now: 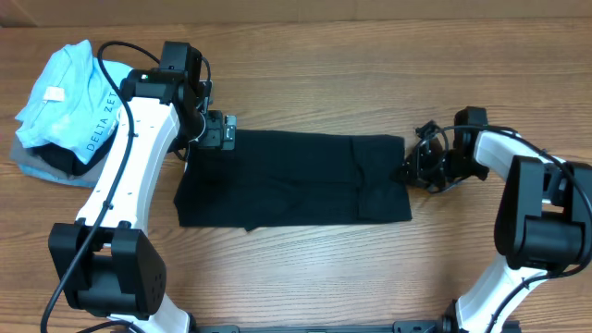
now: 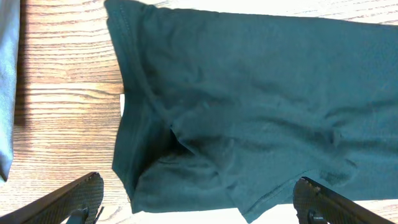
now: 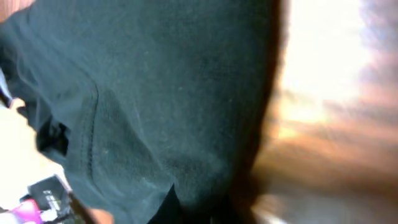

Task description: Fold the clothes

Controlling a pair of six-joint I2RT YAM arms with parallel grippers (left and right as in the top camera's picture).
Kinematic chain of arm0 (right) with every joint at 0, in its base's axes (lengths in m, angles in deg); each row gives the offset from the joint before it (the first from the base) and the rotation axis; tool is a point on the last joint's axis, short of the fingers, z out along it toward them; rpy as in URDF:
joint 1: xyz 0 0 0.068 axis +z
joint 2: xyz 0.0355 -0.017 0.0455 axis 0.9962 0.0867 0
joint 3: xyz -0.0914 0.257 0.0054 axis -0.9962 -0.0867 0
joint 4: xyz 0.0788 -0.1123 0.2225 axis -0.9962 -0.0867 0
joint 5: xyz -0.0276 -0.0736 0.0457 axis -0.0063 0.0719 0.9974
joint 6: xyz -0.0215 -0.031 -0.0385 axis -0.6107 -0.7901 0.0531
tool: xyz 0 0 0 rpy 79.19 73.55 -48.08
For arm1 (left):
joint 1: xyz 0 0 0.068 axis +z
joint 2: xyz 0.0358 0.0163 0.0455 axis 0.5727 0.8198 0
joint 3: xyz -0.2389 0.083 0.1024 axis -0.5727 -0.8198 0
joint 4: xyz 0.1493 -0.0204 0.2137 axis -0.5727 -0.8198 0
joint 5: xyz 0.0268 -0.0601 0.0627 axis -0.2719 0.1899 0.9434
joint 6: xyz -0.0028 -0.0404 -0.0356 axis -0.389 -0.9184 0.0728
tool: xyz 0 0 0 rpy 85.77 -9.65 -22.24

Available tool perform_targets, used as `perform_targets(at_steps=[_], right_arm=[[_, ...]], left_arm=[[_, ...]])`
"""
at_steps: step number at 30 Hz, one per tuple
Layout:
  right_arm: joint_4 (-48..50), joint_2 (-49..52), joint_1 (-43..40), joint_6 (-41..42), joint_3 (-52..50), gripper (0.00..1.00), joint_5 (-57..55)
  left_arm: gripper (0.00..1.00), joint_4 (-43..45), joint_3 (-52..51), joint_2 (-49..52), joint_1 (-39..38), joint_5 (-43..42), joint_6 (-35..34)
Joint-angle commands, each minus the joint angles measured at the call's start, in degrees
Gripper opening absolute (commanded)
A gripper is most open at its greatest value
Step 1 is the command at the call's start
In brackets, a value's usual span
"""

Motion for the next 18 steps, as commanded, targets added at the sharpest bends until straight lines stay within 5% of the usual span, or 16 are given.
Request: perform_targets(at_steps=[1, 11, 18], right_arm=[[-3.91, -0.15, -3.67, 1.53, 5.05, 0.04, -0.70], [-18.58, -7.85, -6.36, 4.07, 19.76, 0.04, -11.74], [-18.84, -9.42, 2.67, 11.34, 20.24, 0.04, -25.16]], left_arm=[[1.00, 0.07, 1.05, 0.22, 0.20, -0.46, 0.87], [1.00, 0.07, 1.05, 0.22, 0.20, -0.48, 0.87], [1.00, 0.07, 1.05, 0.22, 0.20, -0.46, 0.87]])
